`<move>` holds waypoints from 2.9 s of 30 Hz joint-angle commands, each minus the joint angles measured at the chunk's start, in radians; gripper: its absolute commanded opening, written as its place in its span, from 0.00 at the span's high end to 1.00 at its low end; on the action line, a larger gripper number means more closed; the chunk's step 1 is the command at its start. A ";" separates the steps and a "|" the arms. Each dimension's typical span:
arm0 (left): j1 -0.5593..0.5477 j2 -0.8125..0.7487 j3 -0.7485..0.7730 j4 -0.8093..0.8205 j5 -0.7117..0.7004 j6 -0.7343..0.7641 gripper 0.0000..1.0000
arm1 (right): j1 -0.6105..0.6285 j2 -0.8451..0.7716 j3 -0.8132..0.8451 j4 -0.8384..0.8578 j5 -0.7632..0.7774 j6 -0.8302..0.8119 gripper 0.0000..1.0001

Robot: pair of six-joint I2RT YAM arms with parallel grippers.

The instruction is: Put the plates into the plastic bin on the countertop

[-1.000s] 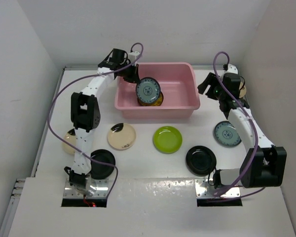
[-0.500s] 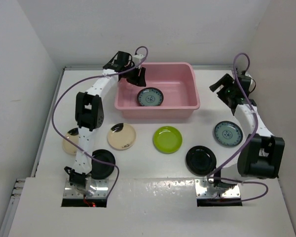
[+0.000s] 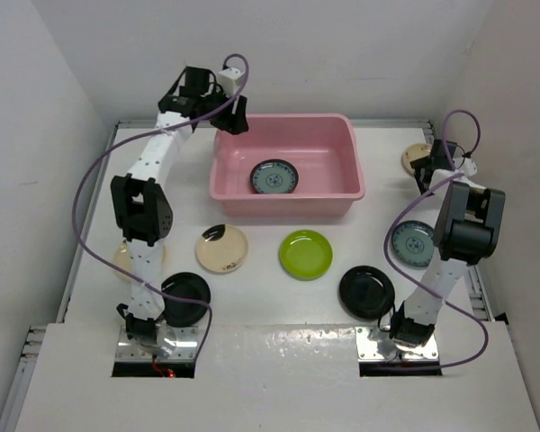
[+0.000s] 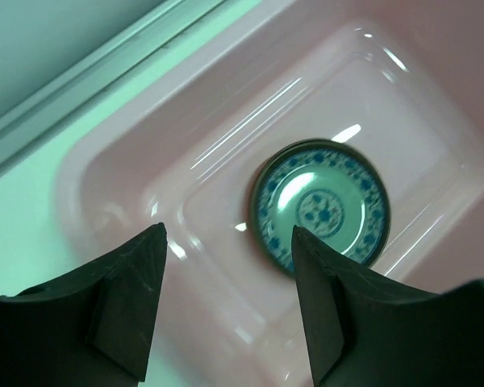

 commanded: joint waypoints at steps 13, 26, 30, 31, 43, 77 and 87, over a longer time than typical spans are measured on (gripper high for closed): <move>0.104 -0.122 0.017 -0.166 -0.041 0.081 0.34 | -0.017 0.222 0.239 -0.086 0.139 0.240 0.37; 0.132 -0.104 0.059 -0.166 -0.039 0.081 0.34 | -0.032 0.297 0.279 -0.114 0.114 0.340 0.53; 0.141 -0.104 0.059 -0.166 -0.048 0.090 0.34 | -0.032 0.309 0.247 -0.095 0.102 0.368 0.72; 0.141 -0.104 0.059 -0.166 -0.048 0.090 0.34 | -0.034 0.309 0.247 -0.086 0.082 0.371 0.75; 0.150 -0.113 0.030 -0.166 -0.058 0.090 0.34 | -0.039 0.283 0.238 0.087 -0.065 0.280 1.00; 0.346 -0.162 -0.041 -0.124 -0.047 0.032 0.33 | 0.480 0.091 0.465 -0.021 -0.406 -0.319 1.00; 0.356 -0.153 -0.052 -0.124 -0.056 0.032 0.33 | 0.546 0.232 0.603 -0.312 -0.501 -0.498 1.00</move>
